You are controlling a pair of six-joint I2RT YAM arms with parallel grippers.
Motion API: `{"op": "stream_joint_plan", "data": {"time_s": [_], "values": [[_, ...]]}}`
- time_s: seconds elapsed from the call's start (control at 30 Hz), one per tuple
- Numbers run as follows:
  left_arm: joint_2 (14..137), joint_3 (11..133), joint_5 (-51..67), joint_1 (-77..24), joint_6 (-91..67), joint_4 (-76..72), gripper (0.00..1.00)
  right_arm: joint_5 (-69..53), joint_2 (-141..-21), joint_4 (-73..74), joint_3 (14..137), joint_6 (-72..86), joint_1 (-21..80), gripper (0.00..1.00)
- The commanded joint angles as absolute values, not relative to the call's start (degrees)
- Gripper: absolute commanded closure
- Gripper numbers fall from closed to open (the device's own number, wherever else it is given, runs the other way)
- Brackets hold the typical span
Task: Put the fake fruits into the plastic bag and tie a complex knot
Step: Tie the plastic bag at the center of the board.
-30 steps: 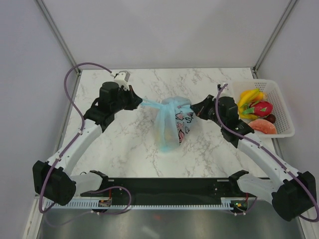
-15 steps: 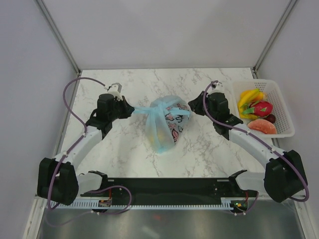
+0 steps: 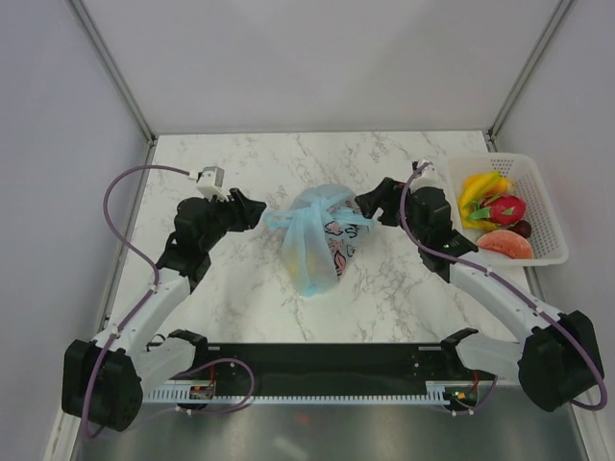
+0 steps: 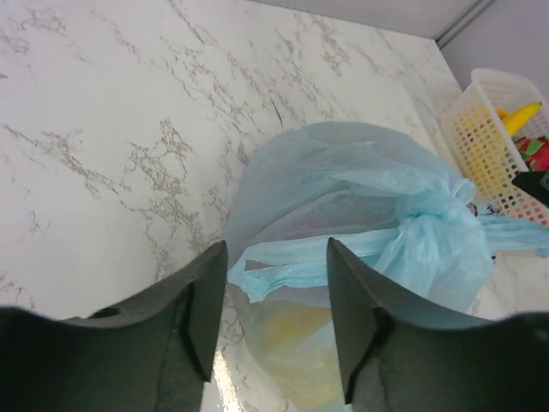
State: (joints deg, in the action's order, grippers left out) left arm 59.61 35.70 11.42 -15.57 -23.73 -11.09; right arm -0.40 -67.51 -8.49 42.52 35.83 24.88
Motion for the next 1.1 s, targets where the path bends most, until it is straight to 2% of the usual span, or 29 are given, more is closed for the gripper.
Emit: {"op": "stream_joint_plan", "data": {"time_s": [0.0,0.07,0.1,0.13,0.23,0.27,0.3,0.4,0.5,0.67,0.7,0.77,0.8,0.87,0.9,1.0,1.07], "values": [[56.26,34.98,7.22,-15.56,-28.01,-12.75,0.40,-1.32,-62.33,-10.11,41.23,37.26,24.87,0.15],[55.11,32.88,4.85,-15.64,-31.80,-13.09,0.37,-0.36,-61.26,-10.19,40.09,39.81,25.13,0.13],[54.24,32.18,1.88,-15.64,-37.12,-13.27,0.33,1.04,-60.74,-10.80,39.64,40.86,25.83,0.13],[54.14,30.78,0.37,-15.64,-40.31,-13.45,0.32,2.10,-60.65,-11.07,39.12,42.17,26.45,0.07],[54.14,29.27,-3.42,-15.73,-50.34,-13.54,0.27,5.62,-61.87,-11.87,38.58,46.05,29.96,0.06],[54.31,28.92,-4.12,-15.82,-52.62,-13.62,0.18,6.67,-62.40,-11.60,38.93,48.58,31.01,0.06],[54.58,28.74,-4.22,-15.91,-55.78,-13.71,0.04,8.68,-63.62,-9.86,39.54,49.30,33.29,0.06],[56.60,29.44,-3.26,-16.26,-58.70,-13.36,0.00,13.43,-64.95,-3.02,43.15,50.18,36.90,0.08],[58.00,29.79,-2.64,-16.61,-61.77,-13.18,0.00,17.75,-62.94,-1.32,42.72,51.32,37.27,0.20],[61.86,30.59,-5.43,-19.24,-66.86,-13.62,0.00,20.12,-62.67,-0.79,41.84,52.12,37.18,0.32],[62.57,30.93,-6.15,-20.64,-67.84,-13.80,0.00,20.30,-62.75,-1.92,41.49,52.12,37.26,0.41],[64.93,31.72,-8.16,-22.32,-68.38,-14.32,0.00,20.74,-62.84,-3.33,40.61,52.12,37.27,0.50],[65.73,32.69,-8.70,-23.63,-68.38,-14.33,0.00,21.00,-63.02,-3.95,40.52,51.95,37.27,0.61],[67.23,33.48,-10.10,-24.60,-68.73,-14.41,0.00,21.36,-63.28,-4.04,40.87,51.24,37.27,0.70],[68.37,33.83,-10.63,-25.22,-69.17,-14.41,0.00,21.44,-63.46,-3.87,40.96,50.89,37.35,0.82],[69.60,33.93,-11.86,-25.75,-70.05,-15.20,0.00,21.97,-63.02,-3.52,41.05,50.28,37.27,1.00],[69.87,33.93,-12.83,-25.93,-70.49,-15.55,0.00,22.23,-62.84,-3.43,41.22,49.57,37.27,1.00]]}}
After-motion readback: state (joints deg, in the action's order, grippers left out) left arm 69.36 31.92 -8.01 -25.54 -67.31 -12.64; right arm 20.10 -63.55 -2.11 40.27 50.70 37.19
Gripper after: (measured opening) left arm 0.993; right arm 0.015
